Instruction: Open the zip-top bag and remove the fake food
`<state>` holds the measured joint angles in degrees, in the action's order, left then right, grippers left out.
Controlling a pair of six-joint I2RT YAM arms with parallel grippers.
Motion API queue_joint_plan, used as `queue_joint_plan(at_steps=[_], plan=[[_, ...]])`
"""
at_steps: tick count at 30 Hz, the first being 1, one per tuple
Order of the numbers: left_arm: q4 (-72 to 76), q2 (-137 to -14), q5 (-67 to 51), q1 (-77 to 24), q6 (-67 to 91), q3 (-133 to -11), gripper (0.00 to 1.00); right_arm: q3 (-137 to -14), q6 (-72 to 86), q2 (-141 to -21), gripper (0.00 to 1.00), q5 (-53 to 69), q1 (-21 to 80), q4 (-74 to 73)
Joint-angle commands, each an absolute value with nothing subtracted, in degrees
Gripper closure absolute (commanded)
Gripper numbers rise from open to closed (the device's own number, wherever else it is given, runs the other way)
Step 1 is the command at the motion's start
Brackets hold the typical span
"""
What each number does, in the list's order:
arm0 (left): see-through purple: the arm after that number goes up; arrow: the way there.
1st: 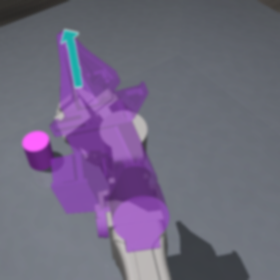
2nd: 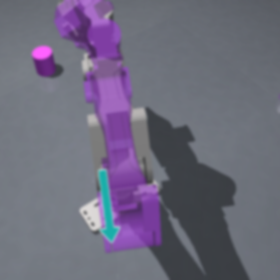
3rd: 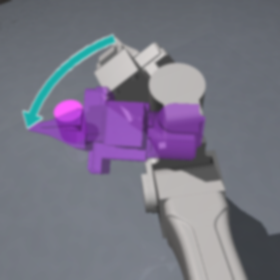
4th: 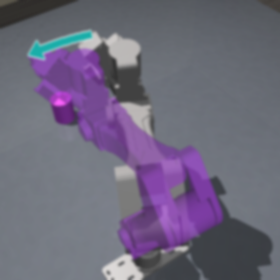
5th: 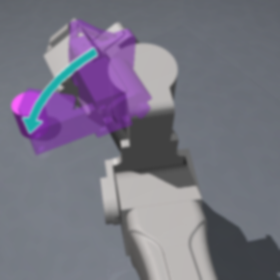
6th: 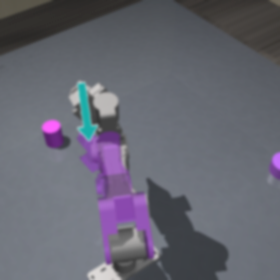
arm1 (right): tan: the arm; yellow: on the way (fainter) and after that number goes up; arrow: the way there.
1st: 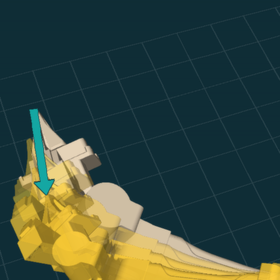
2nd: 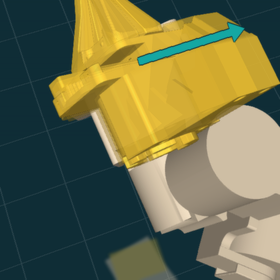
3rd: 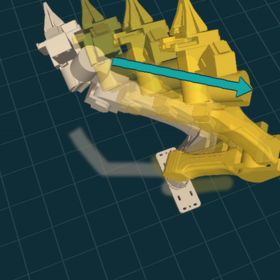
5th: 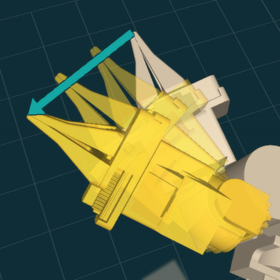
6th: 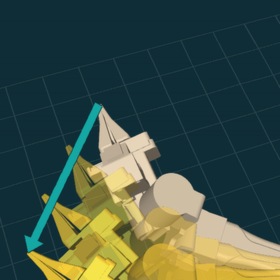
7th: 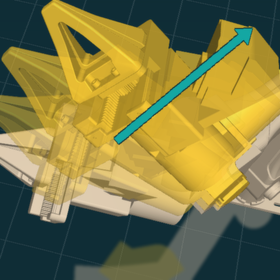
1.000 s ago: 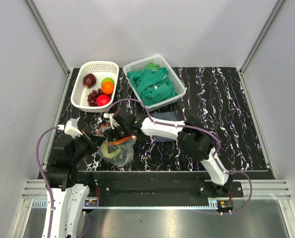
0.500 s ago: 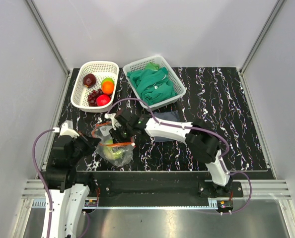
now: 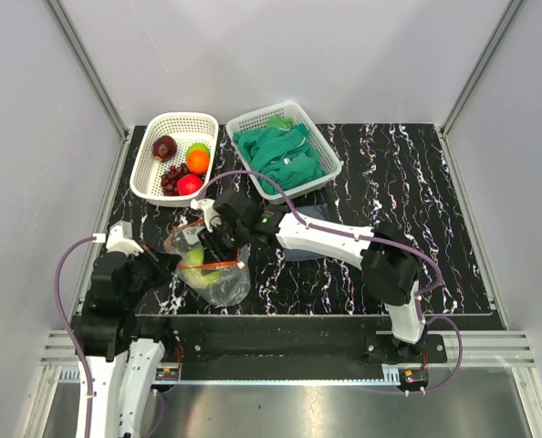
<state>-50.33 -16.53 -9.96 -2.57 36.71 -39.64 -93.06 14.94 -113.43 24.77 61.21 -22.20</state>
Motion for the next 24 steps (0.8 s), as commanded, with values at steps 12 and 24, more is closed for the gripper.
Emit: queue_joint_plan(at_steps=[12, 24], plan=[[-51.1, -16.1, -10.6, -2.5, 35.2, -40.1, 1.00, -94.2, 19.8, -106.7, 0.97, 34.0, 60.0, -10.8], [-55.2, -18.4, -8.5, -2.5, 33.7, -43.7, 1.00, -92.5, 7.1, -102.6, 0.99, 22.9, 60.4, -11.5]])
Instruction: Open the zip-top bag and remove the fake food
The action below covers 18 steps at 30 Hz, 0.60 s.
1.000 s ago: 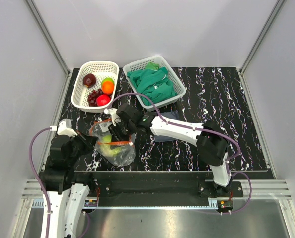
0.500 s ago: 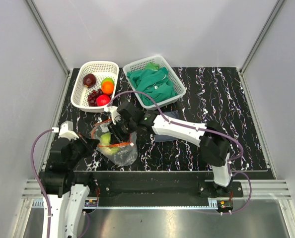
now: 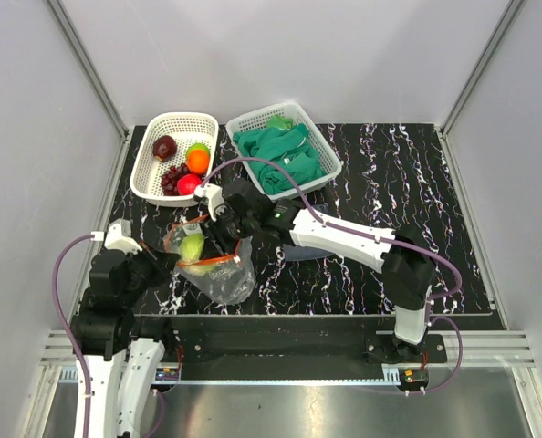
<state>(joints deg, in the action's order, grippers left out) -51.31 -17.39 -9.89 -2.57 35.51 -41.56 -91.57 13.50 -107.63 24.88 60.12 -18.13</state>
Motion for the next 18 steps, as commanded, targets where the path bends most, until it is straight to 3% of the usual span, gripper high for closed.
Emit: queue_joint_plan(at_steps=[1, 11, 18], plan=[[-55.2, -18.1, -9.7, -2.5, 33.5, -44.4, 1.00, -92.5, 6.2, -103.4, 1.00, 22.1, 60.5, -11.8], [-51.0, -22.4, -17.2, -2.5, 35.8, -46.5, 1.00, -103.4, 4.2, -111.4, 1.00, 14.9, 67.0, -18.1], [-52.1, -21.9, -14.8, -2.5, 35.2, -43.5, 1.00, -105.6, 5.0, -110.6, 1.00, 8.2, 67.5, -19.8]])
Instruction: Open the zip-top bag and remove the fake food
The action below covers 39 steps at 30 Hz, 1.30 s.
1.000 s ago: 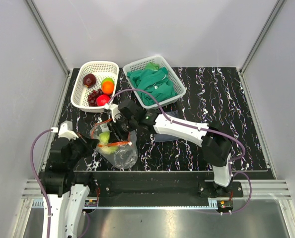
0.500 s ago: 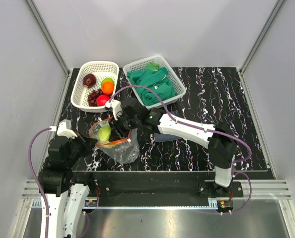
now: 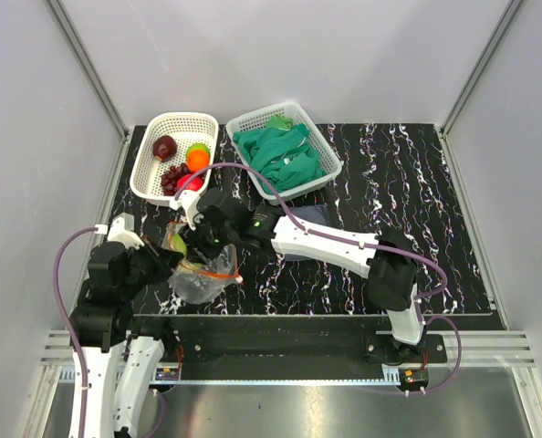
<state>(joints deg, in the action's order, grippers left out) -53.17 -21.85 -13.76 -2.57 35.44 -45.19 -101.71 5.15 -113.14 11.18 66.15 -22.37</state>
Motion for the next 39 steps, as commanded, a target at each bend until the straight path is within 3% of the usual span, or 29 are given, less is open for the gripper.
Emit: queue_joint_plan(at_steps=[1, 10, 17, 20, 23, 33, 39], plan=[[-52.5, -21.6, -14.1, -2.5, 34.8, -43.4, 1.00, -105.1, 4.5, -110.0, 1.00, 6.4, 67.5, -19.8], [-61.3, -21.1, 2.2, -2.5, 32.0, -47.5, 1.00, -98.9, 2.7, -102.3, 1.00, 0.4, 67.5, -19.7], [-59.7, -21.4, 0.4, -2.5, 33.4, -45.9, 1.00, -96.6, 4.7, -99.2, 1.00, 1.0, 67.3, -19.2], [-58.0, -21.2, 0.4, -2.5, 35.1, -46.8, 1.00, -97.1, 6.1, -99.1, 1.00, 9.3, 66.9, -18.5], [-54.2, -20.9, -3.5, -2.5, 35.7, -48.0, 1.00, -98.6, 7.3, -100.2, 1.00, 14.8, 66.8, -18.4], [-57.0, -20.3, -0.2, -2.5, 38.8, -43.8, 1.00, -108.9, 11.2, -102.5, 1.00, 17.1, 61.0, -13.6], [-58.4, -15.4, 3.0, -2.5, 38.9, -43.9, 1.00, -120.4, 11.9, -113.4, 1.00, 17.1, 55.8, -12.0]])
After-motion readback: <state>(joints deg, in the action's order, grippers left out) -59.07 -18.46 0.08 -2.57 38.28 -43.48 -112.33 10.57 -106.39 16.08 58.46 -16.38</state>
